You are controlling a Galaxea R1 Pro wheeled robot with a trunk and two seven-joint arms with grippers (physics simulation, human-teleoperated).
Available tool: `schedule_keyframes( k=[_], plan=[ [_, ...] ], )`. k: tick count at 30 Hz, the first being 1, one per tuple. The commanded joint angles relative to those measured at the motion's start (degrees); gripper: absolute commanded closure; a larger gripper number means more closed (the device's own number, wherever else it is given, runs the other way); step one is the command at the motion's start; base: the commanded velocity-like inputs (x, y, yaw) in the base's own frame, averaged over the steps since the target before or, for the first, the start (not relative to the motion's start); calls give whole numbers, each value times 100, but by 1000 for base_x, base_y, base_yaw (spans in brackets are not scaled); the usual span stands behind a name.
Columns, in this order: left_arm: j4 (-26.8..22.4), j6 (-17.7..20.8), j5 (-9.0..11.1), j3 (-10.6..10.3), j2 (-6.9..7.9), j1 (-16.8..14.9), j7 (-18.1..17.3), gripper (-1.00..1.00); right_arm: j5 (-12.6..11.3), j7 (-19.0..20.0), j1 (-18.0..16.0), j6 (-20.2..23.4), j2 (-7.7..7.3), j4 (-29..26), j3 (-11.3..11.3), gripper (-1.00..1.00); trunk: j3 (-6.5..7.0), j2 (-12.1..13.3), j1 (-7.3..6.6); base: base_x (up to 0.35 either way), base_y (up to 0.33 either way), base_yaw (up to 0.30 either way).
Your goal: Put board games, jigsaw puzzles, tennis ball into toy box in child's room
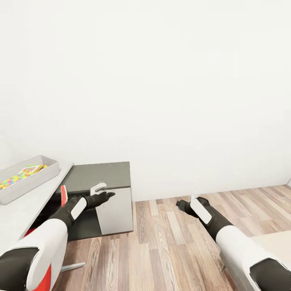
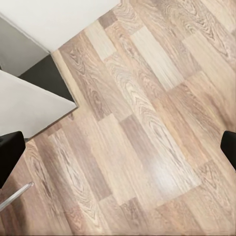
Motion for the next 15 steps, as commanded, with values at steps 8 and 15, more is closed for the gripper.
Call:
schedule_keyframes(
  k=[8, 15],
  plan=[
    [88, -114, 28, -387, -174, 373, 141, -100, 406, 148, 80, -84, 104, 211, 186, -100, -14, -14, 4, 0, 0, 0],
    [726, -340, 23, -564, -401, 544, 751, -100, 524, 169, 335, -219, 195, 243, 231, -100, -14, -14, 4, 0, 0, 0]
  ],
)
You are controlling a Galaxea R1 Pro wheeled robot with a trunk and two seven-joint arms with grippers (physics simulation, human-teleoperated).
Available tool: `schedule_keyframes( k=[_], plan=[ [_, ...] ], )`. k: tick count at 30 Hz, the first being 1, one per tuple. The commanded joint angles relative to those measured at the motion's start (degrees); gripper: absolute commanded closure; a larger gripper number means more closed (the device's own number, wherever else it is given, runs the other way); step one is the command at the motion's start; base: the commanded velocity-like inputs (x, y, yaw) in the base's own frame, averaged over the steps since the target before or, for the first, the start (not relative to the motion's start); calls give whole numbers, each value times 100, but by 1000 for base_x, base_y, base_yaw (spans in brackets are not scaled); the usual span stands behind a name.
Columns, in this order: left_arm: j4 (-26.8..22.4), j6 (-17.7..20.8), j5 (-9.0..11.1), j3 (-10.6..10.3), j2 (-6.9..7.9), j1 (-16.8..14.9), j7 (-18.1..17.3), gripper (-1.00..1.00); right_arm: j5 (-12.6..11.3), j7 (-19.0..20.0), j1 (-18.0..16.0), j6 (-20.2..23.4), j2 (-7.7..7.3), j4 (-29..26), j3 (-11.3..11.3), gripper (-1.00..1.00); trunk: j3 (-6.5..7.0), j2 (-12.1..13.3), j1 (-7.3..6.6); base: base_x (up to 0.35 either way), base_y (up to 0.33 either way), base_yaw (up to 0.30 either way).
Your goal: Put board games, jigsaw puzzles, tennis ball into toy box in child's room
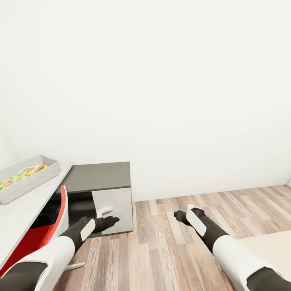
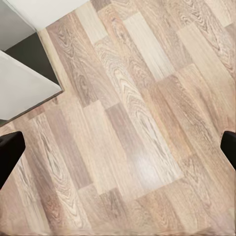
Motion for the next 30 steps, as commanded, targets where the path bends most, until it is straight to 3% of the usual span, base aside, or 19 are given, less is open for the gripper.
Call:
schedule_keyframes(
  k=[1, 7, 16, 24, 30],
  plan=[
    [81, -41, 42, -57, -30, 18, 74, -100, -43, -47, 32, 6, -2, -11, 48, -100, -13, -14, 4, 0, 0, 0],
    [489, -533, 40, -334, -198, 388, 526, -100, -21, -45, 417, -22, 13, -6, 52, -100, -13, -14, 4, 0, 0, 0],
    [577, -958, 39, -965, -322, 1229, 674, -100, -28, -45, 1205, -150, -29, 11, 47, -100, -13, -14, 4, 0, 0, 0],
    [587, -1004, 39, -1087, -334, 1839, 682, -100, -35, -45, 1657, -218, -58, 434, 43, -100, -13, -14, 4, 0, 0, 0],
    [606, -1011, 59, -1107, -291, 2377, 683, -100, -35, -43, 1787, -572, -2, 1017, 53, -100, -13, -14, 4, 0, 0, 0]
  ],
)
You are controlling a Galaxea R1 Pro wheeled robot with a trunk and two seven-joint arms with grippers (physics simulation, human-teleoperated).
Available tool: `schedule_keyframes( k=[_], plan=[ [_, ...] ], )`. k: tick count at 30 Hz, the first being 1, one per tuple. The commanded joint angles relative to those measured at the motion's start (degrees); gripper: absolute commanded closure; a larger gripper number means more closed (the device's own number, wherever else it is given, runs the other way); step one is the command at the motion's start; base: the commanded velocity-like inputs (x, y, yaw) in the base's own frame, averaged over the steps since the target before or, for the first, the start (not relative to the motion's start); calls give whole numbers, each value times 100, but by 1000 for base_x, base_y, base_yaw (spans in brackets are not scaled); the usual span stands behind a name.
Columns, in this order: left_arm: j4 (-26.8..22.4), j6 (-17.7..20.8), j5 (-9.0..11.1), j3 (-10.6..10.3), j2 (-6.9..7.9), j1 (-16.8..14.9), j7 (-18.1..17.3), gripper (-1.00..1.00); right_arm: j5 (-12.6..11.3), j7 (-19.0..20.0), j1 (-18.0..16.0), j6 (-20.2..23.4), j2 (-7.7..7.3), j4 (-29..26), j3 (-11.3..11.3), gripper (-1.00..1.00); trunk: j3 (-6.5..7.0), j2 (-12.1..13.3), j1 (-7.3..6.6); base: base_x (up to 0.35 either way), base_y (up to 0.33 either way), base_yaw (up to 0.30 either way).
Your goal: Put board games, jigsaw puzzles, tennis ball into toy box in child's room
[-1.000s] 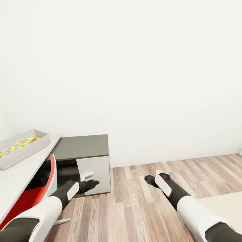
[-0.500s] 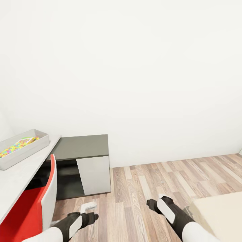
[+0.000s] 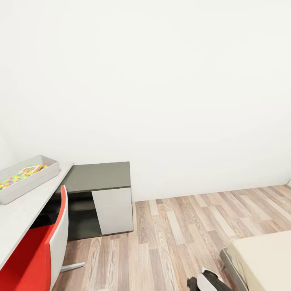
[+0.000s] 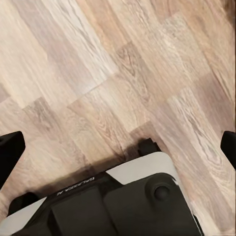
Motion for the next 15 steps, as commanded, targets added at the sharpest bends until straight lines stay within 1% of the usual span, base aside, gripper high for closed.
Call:
schedule_keyframes(
  k=[1, 3, 4, 5, 6, 7, 8, 10, 11, 13, 15],
  plan=[
    [-3, 19, 54, -49, 12, 177, -1, -100, -38, -39, 5, -48, 2, 166, 50, -100, -13, -13, 4, 0, 0, 0],
    [0, 4, 53, -52, 22, 344, -1, -100, -36, -37, 12, -106, 7, 342, 51, -100, -15, -13, 4, 0, 0, 0],
    [1, -40, 56, -53, 38, 503, -1, -100, -34, -35, 16, -151, 10, 499, 50, -100, -17, -13, 4, 0, 0, 0],
    [2, -73, 59, -54, 52, 580, -1, -100, -33, -35, 17, -173, 11, 570, 52, -100, -19, -13, 4, 0, 0, 0],
    [2, -160, 64, -55, 82, 739, -1, -100, -36, -34, 20, -216, 14, 683, 54, -100, -23, -13, 4, 0, 0, 0],
    [3, -213, 67, -55, 95, 820, -1, -100, -38, -34, 20, -237, 15, 726, 55, -100, -28, -13, 4, 0, 0, 0],
    [3, -327, 74, -54, 114, 989, -1, -100, -41, -34, 25, -276, 18, 788, 56, -100, -34, -13, 4, 0, 0, 0],
    [3, -442, 79, -52, 123, 1164, -1, -100, -42, -33, 36, -309, 17, 831, 55, -100, -49, -13, 4, 0, 0, 0],
    [4, -557, 82, -50, 129, 1330, -1, -100, -41, -33, 60, -330, 17, 859, 53, -100, -57, -13, 4, 0, 0, 0],
    [4, -717, 85, -49, 134, 1540, -1, -100, -36, -33, 121, -348, 16, 881, 53, -100, -74, -13, 4, 0, 0, 0],
    [4, -836, 86, -48, 139, 1684, -1, -100, -35, -33, 163, -357, 16, 894, 51, -100, -92, -13, 4, 0, 0, 0]
  ],
)
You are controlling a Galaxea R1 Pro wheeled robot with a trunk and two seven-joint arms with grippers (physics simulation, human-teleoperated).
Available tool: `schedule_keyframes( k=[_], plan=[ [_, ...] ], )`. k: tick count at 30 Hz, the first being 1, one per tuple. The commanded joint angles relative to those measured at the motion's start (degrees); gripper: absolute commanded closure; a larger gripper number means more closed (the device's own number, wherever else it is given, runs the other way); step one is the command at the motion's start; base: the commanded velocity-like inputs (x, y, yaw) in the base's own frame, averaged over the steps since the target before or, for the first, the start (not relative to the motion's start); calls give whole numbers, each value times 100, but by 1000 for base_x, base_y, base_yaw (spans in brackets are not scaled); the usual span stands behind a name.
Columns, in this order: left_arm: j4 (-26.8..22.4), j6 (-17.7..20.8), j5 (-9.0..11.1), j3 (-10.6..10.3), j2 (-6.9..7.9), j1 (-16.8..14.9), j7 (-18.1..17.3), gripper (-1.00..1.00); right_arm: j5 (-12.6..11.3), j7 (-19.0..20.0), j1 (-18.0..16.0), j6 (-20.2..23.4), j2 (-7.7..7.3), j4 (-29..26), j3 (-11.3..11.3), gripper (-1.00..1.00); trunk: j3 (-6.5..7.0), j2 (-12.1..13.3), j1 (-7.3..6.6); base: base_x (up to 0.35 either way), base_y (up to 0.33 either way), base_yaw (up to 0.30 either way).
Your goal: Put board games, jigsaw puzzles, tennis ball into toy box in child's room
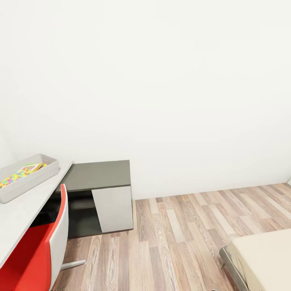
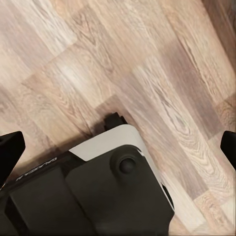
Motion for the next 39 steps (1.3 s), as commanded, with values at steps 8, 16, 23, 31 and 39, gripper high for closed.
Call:
schedule_keyframes(
  k=[8, 16, 23, 31, 39],
  plan=[
    [-8, -110, 40, -28, 7, 141, -3, -100, -34, -36, 73, 29, 2, -5, 54, -100, -87, -13, 4, 0, 0, 0],
    [-8, -116, 43, -37, 8, 153, -3, -100, -37, -36, 85, 29, 4, -4, 55, -100, -162, -13, 4, 0, 0, 0],
    [-8, -119, 43, -34, 6, 154, -3, -100, -37, -36, 86, 19, 7, -5, 56, -100, -229, -13, 4, 0, 0, 0],
    [-8, -118, 43, -33, 7, 154, -3, -100, -49, -36, 86, -303, 4, -7, 55, -100, -304, -13, 4, 0, 0, 0],
    [-8, -115, 43, -33, 9, 154, -3, -100, -39, -36, 86, -390, -4, -4, 48, -100, -370, -13, 4, 0, 0, 0]
  ],
)
